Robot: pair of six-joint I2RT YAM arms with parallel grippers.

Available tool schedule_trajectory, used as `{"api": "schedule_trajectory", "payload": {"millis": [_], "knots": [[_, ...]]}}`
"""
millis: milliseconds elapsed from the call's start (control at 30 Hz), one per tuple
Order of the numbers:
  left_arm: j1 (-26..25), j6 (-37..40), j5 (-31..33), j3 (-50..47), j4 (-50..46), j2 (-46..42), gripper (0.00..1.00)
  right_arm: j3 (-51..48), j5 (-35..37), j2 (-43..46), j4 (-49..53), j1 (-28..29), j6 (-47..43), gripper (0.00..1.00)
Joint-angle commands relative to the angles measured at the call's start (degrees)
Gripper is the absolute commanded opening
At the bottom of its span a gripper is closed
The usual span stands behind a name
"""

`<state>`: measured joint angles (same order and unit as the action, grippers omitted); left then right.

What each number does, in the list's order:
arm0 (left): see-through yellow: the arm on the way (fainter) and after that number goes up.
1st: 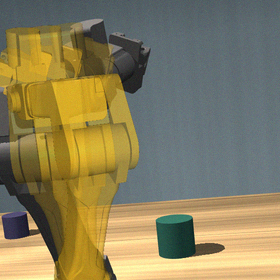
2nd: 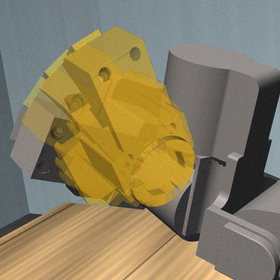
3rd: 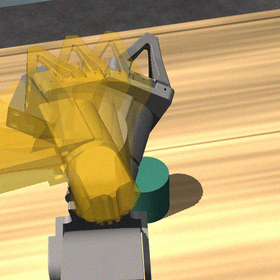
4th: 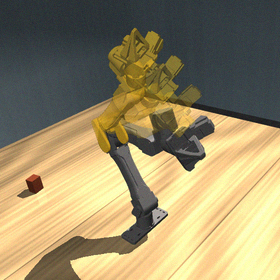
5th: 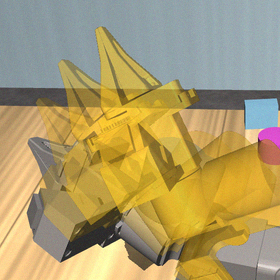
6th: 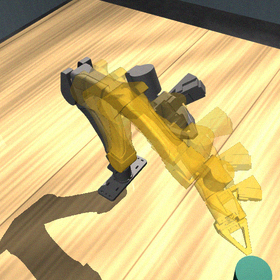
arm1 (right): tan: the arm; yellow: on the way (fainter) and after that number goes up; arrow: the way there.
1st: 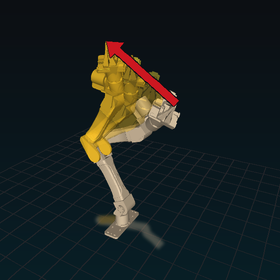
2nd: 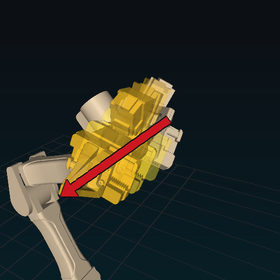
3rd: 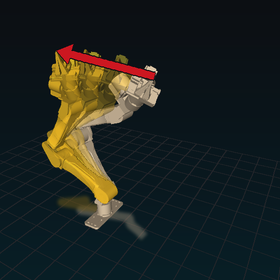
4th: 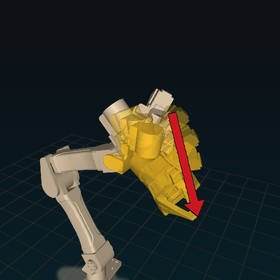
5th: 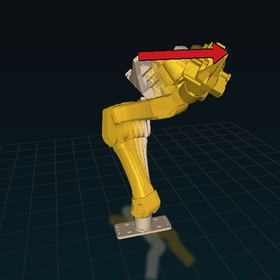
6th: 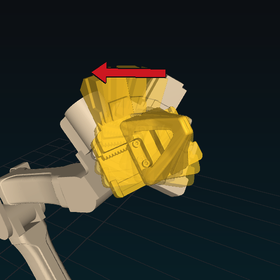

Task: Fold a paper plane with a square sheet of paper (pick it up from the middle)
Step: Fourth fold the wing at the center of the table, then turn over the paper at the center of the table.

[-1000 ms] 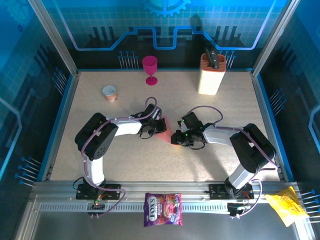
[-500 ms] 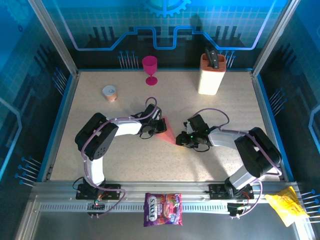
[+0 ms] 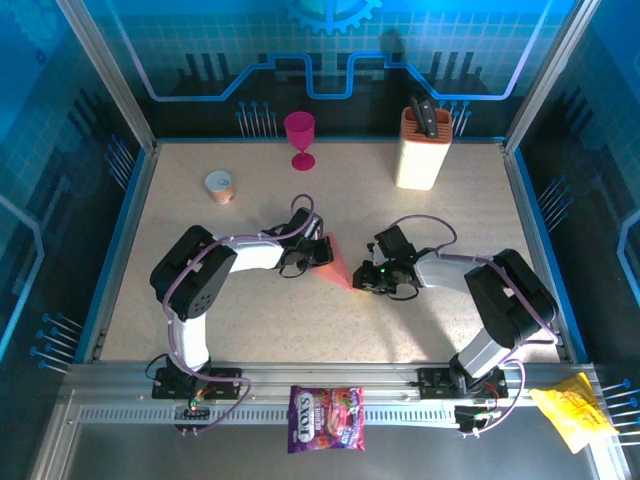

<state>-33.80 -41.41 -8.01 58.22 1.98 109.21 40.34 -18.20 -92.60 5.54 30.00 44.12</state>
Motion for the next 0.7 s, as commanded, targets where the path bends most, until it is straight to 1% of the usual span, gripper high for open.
{"api": "schedule_trajectory", "payload": {"millis": [0, 300, 500, 667], "knots": [[0.14, 1.40, -1.02, -2.28, -3.56, 2.89, 0.00, 1.87, -1.40, -1.83, -4.15, 3.30, 0.73, 0.20], [0.35, 1.51, -1.24, -2.38, -3.20, 3.01, 0.00, 1.82, -0.44, -1.90, -4.69, 5.03, 1.93, 0.20], [0.51, 1.64, -1.33, -2.49, -2.92, 3.13, 0.00, 1.29, -0.35, -1.45, -5.59, 5.21, 2.99, 0.20], [0.58, 1.45, -1.48, -2.58, -2.60, 3.40, 0.00, 1.10, -1.56, -2.79, -7.32, 5.08, 3.93, 0.20]]}}
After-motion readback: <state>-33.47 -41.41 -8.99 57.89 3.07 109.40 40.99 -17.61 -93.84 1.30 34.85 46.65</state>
